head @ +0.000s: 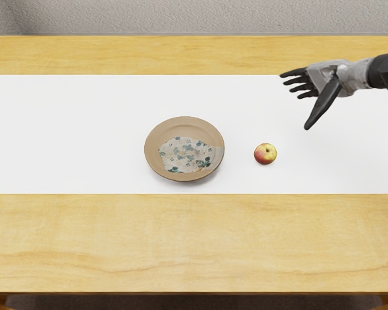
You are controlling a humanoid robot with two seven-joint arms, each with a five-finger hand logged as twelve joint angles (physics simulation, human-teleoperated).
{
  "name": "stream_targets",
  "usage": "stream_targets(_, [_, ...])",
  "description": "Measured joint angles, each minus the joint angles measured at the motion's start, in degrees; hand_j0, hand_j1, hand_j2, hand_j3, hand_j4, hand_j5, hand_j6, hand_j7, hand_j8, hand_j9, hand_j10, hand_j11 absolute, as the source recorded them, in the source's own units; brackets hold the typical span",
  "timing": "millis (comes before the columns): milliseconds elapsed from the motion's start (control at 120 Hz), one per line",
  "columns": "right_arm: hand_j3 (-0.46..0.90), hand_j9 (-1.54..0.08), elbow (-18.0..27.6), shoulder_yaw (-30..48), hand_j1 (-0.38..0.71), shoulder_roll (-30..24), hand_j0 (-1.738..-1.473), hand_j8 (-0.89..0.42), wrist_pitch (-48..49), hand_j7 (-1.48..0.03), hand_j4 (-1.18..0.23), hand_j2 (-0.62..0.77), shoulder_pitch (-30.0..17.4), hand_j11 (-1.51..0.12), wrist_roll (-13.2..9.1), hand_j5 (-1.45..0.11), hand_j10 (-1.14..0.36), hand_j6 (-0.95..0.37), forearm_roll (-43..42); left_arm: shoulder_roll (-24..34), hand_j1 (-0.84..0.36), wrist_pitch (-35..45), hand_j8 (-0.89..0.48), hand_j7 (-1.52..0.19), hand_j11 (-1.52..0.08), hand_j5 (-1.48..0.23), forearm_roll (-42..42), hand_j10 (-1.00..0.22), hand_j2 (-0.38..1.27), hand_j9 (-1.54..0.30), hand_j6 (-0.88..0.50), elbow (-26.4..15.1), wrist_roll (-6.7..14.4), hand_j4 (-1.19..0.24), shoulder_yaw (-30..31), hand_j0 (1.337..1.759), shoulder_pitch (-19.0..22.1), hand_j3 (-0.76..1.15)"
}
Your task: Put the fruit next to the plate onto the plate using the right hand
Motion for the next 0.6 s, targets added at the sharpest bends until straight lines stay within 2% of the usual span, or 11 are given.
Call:
stream_targets(350, [0.0,-0.02,0.51,0.25,-0.33,0.31,-1.658,-0.02,0.0,-0.02,-0.02,0.0,-0.15,-0.02,-0.23,-0.03,-0.02,-0.02,-1.81,0.0,0.35,0.0,0.0,0.0,0.0,0.0,0.0,0.0,0.0,0.0,0.0,0.0,0.0,0.0,0.02,1.658,0.0,0.0])
stream_targets(417, [0.0,-0.03,0.6,0.29,-0.33,1.82,-1.658,-0.02,0.0,-0.03,-0.02,0.0,0.25,-0.03,-3.9,-0.03,-0.02,-0.02,-5.38,0.0,0.35,0.0,0.0,0.0,0.0,0.0,0.0,0.0,0.0,0.0,0.0,0.0,0.0,0.0,0.01,1.658,0.0,0.0])
stream_targets(483, [0.0,-0.03,1.98,0.34,-0.33,3.61,-1.658,-0.02,0.0,-0.03,-0.02,0.0,1.19,-0.03,-9.24,-0.03,-0.02,-0.02,-7.99,0.0,0.35,0.0,0.0,0.0,0.0,0.0,0.0,0.0,0.0,0.0,0.0,0.0,0.0,0.0,0.02,1.658,0.0,0.0])
stream_targets(558, [0.0,-0.03,9.87,0.54,-0.33,3.07,-1.658,-0.02,-1.96,-0.03,-0.02,0.0,2.69,-0.03,-15.36,-0.03,-0.02,-0.02,-10.22,0.0,0.35,0.0,0.0,0.0,0.0,0.0,0.0,0.0,0.0,0.0,0.0,0.0,0.0,0.0,0.02,1.658,0.0,0.0])
stream_targets(600, [0.0,-0.03,15.65,0.64,-0.33,1.79,-1.658,-0.02,-6.36,-0.03,-0.02,0.0,3.38,-0.03,-17.82,-0.03,-0.02,-0.02,-12.71,0.0,0.35,0.0,0.0,0.0,0.0,0.0,0.0,0.0,0.0,0.0,0.0,0.0,0.0,0.0,0.02,1.658,0.01,0.0])
